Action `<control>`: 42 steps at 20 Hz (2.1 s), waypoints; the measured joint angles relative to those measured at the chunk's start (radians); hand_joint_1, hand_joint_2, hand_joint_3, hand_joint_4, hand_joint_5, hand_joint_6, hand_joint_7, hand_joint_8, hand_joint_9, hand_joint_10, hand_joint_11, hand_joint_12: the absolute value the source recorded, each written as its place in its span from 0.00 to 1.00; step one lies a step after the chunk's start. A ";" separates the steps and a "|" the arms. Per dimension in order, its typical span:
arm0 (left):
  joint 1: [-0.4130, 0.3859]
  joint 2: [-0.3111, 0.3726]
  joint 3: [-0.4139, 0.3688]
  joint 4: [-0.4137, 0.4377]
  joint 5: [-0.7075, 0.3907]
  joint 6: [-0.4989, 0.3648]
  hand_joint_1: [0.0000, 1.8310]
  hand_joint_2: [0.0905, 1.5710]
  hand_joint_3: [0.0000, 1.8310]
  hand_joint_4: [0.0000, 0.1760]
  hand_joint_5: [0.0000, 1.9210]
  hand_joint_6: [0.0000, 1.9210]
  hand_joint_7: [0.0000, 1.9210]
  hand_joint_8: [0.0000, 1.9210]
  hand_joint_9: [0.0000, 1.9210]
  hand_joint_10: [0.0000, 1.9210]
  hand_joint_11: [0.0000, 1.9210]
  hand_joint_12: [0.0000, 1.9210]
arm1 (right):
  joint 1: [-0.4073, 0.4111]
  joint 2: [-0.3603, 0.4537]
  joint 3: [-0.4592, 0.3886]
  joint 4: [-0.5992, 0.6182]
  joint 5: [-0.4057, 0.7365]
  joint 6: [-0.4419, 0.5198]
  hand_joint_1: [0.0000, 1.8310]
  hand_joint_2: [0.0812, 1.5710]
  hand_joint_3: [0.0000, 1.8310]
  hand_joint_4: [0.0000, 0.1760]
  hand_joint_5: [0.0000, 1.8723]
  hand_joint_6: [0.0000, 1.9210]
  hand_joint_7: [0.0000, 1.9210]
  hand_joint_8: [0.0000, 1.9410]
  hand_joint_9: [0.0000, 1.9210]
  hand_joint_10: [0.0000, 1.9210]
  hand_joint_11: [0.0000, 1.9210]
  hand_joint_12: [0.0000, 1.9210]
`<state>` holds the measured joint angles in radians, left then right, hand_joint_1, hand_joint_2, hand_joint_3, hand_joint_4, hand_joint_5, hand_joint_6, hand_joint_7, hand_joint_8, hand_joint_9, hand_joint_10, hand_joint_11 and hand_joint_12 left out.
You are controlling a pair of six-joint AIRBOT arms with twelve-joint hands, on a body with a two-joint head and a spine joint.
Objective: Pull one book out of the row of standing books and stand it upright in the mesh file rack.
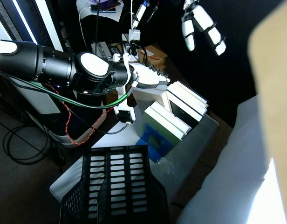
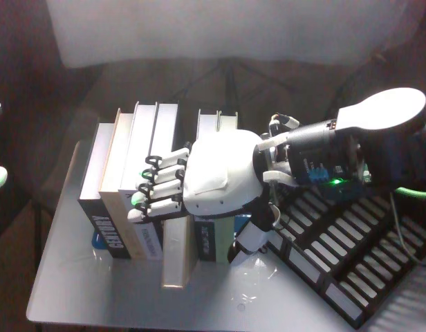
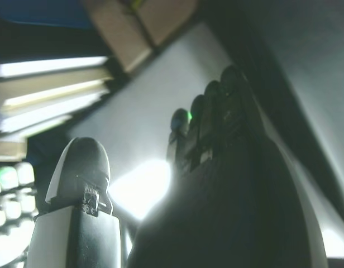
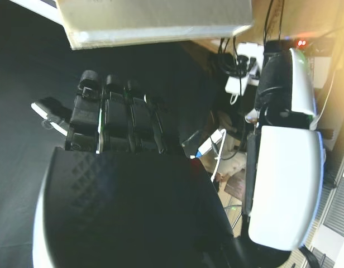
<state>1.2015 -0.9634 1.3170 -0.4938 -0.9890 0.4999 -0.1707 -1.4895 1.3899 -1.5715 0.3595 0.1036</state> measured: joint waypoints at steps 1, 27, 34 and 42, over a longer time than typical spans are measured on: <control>0.000 -0.001 0.005 0.002 0.011 0.000 0.25 0.85 0.00 0.31 0.03 0.00 0.00 0.00 0.00 0.00 0.00 0.00 | 0.000 -0.002 0.005 -0.004 0.000 0.000 0.47 0.56 0.00 0.00 0.00 0.00 0.00 0.00 0.00 0.00 0.00 0.00; 0.126 0.014 -0.030 -0.116 -0.052 -0.023 0.40 0.85 0.00 0.06 0.09 0.01 0.03 0.01 0.00 0.00 0.00 0.00 | -0.128 -0.272 0.132 -0.551 -0.142 0.199 0.44 0.49 0.00 0.00 0.00 0.00 0.03 0.01 0.02 0.01 0.01 0.01; 0.134 0.015 -0.035 -0.114 -0.066 -0.027 0.37 0.85 0.00 0.23 0.09 0.00 0.04 0.00 0.00 0.00 0.00 0.00 | -0.145 -0.283 0.144 -0.673 -0.149 0.314 0.44 0.49 0.00 0.00 0.00 0.00 0.03 0.01 0.02 0.01 0.01 0.01; 0.146 0.021 -0.048 -0.136 -0.099 -0.030 0.37 0.86 0.00 0.18 0.08 0.00 0.02 0.00 0.00 0.00 0.00 0.00 | -0.086 -0.202 0.050 -0.588 -0.091 0.308 0.44 0.50 0.00 0.00 0.00 0.00 0.03 0.00 0.02 0.01 0.00 0.10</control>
<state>1.3472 -0.9424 1.2694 -0.6296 -1.0878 0.4698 -0.2565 -1.6913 1.4395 -2.1593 0.2687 0.4114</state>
